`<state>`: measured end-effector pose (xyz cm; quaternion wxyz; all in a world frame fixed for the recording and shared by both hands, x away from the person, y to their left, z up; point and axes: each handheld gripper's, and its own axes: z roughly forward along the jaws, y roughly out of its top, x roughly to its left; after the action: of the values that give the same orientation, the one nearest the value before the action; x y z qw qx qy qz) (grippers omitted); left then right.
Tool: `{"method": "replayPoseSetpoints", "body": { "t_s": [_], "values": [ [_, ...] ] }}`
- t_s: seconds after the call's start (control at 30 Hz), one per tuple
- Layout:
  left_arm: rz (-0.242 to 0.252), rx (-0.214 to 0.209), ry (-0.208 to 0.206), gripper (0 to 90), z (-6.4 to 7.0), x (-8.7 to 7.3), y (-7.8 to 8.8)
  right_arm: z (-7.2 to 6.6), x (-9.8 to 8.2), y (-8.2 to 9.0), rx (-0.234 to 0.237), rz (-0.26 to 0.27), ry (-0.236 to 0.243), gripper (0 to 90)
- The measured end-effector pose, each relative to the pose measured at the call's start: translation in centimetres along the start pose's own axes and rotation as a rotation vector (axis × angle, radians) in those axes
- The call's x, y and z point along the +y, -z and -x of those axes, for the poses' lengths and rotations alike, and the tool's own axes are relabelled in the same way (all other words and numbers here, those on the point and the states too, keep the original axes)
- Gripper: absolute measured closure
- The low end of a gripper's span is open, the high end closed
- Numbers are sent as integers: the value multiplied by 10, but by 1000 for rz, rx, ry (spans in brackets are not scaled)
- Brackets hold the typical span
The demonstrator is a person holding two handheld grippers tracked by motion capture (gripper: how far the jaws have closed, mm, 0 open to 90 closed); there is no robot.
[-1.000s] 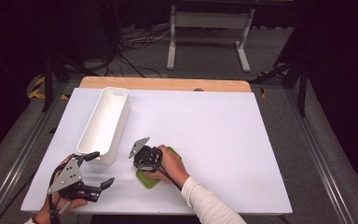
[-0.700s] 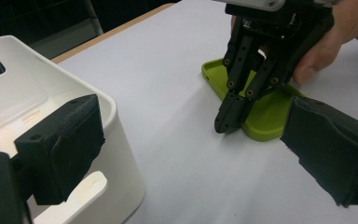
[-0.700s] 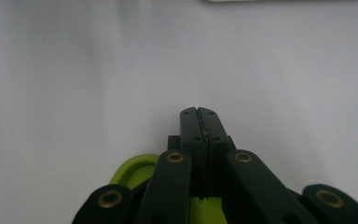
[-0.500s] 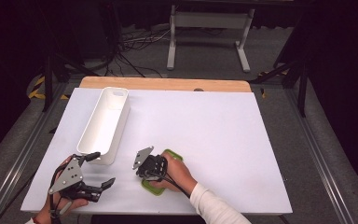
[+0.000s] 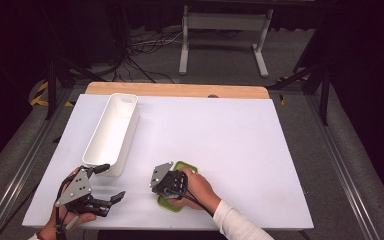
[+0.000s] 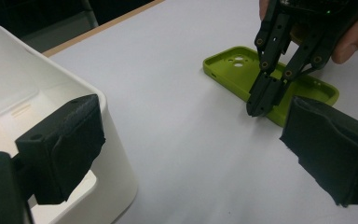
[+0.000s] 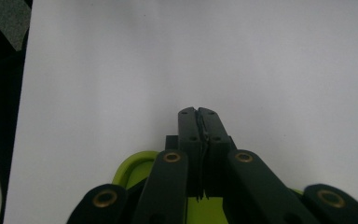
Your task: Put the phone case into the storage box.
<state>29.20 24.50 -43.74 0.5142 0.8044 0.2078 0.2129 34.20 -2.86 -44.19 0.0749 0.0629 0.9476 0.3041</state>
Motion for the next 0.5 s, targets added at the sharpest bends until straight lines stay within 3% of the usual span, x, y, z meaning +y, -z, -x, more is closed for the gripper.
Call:
{"method": "replayPoseSetpoints", "body": {
  "t_s": [0.3, 0.5],
  "values": [
    [-10, 10, -6, 66, 1, 0, 0, -2, -11, 22, -44, 65, -4, 827],
    [-2, 6, -12, 66, 2, 1, 0, 8, -28, 49, -124, 97, -70, 761]
  ]
}}
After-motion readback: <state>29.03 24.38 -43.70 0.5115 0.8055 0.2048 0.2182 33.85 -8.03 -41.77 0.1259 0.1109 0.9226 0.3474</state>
